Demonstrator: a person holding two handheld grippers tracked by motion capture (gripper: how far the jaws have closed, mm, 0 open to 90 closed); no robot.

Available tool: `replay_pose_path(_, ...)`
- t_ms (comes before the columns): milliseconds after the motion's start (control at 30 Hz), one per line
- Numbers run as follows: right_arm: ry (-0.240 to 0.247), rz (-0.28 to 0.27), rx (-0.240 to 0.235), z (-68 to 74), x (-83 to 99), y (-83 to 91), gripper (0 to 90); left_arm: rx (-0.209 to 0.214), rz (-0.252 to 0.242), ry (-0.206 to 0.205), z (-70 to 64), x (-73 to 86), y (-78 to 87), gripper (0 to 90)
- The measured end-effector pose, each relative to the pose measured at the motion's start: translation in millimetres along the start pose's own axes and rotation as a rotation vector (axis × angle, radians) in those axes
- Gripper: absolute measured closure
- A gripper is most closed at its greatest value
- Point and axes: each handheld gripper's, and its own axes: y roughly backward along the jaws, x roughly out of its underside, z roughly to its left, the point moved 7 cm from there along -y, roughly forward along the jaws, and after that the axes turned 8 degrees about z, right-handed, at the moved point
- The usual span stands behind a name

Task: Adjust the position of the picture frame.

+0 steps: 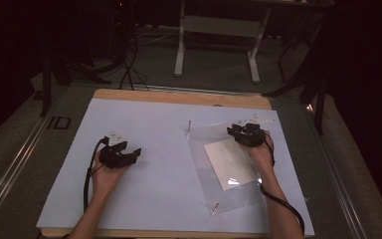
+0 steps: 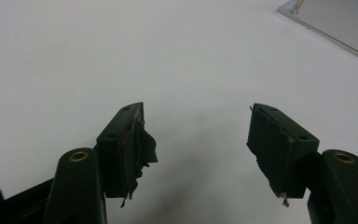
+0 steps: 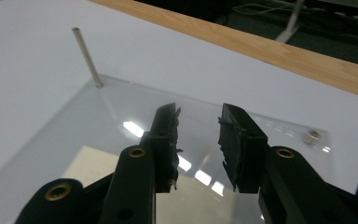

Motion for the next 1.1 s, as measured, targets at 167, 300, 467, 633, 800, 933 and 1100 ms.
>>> replay_pose_path(167, -0.011, -0.029, -0.021, 9.5, -5.7, -10.8, 67.4, -0.005, 0.005, -0.011, -1.8, 0.4, -0.6, 36.8)
replay_pose_path(300, -0.016, -0.051, -0.039, 19.9, -11.3, -21.8, 67.5, -0.009, 0.008, -0.015, -1.9, 0.9, -0.9, 36.8)
replay_pose_path(467, 0.004, -0.037, -0.050, 32.5, -17.1, -37.3, 67.5, -0.011, 0.014, -0.020, -1.7, 1.7, -1.0, 36.8)
replay_pose_path(633, 0.014, -0.028, -0.055, 40.3, -21.0, -46.2, 67.4, -0.012, 0.013, -0.022, -2.5, 1.8, -1.0, 36.9)
replay_pose_path(800, 0.032, -0.012, -0.065, 51.9, -28.9, -58.7, 68.4, -0.001, 0.010, -0.024, -5.0, 1.5, -0.7, 36.9)
replay_pose_path(933, 0.055, 0.010, -0.081, 61.6, -31.9, -68.3, 70.6, 0.012, 0.005, -0.026, -8.7, 0.8, -0.1, 36.9)
replay_pose_path(1100, 0.081, 0.019, -0.097, 72.6, -37.1, -77.9, 71.0, 0.028, 0.006, -0.037, -15.2, 0.5, -0.5, 37.0)
